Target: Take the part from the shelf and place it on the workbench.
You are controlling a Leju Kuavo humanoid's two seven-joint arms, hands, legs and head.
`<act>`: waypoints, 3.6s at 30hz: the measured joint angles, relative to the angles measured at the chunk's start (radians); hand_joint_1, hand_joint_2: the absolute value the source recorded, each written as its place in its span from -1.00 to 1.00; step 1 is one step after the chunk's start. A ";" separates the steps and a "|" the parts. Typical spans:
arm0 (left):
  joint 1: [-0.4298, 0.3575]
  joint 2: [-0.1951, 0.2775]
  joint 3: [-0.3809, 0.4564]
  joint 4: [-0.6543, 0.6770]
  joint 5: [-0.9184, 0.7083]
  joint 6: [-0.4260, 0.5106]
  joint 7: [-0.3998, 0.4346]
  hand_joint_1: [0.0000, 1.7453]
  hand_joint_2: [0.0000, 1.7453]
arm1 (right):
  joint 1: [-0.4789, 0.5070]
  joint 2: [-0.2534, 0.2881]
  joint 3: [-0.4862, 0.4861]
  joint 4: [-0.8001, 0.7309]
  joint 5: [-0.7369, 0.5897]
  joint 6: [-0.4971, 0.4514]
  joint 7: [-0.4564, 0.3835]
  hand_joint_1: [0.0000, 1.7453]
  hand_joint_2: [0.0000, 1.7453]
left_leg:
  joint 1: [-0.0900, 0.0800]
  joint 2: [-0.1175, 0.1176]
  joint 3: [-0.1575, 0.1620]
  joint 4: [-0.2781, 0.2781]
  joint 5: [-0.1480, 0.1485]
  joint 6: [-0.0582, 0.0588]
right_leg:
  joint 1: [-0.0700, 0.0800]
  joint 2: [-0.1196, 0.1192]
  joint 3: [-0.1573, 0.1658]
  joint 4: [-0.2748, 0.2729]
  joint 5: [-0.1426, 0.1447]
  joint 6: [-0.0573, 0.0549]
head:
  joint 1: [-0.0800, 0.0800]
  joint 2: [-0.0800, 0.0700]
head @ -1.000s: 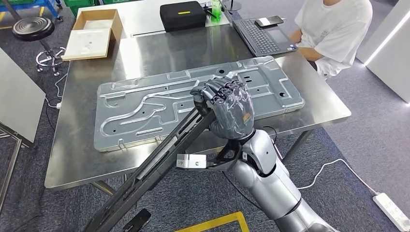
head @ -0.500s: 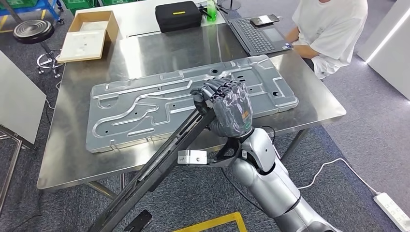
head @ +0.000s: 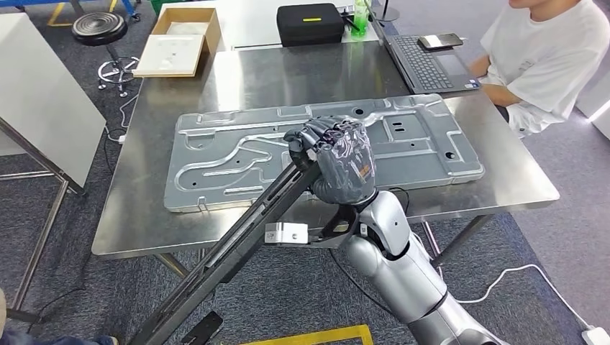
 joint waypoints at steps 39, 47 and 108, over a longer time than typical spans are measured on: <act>-0.001 0.000 -0.001 0.000 -0.001 -0.033 0.000 -1.00 1.00 | -0.005 0.012 -0.096 0.046 -0.144 -0.025 -0.011 1.00 1.00 | 0.002 0.056 -0.057 0.119 -0.073 -0.036 | 0.012 -0.043 0.028 -0.087 0.034 -0.040 | -0.002 0.000; 0.007 0.000 -0.001 0.000 0.001 -0.033 -0.003 -1.00 1.00 | 0.006 0.012 -0.110 0.049 -0.146 -0.042 -0.011 1.00 1.00 | 0.003 0.061 -0.015 0.038 -0.011 -0.034 | 0.017 -0.044 0.028 -0.082 0.029 -0.033 | -0.002 0.000; 0.006 -0.016 -0.009 0.000 -0.010 -0.012 -0.014 -1.00 1.00 | -0.022 0.018 -0.134 0.083 -0.140 -0.053 -0.012 1.00 1.00 | 0.004 0.060 -0.085 0.082 -0.057 -0.037 | 0.016 -0.033 0.126 -0.104 -0.022 -0.043 | -0.001 0.000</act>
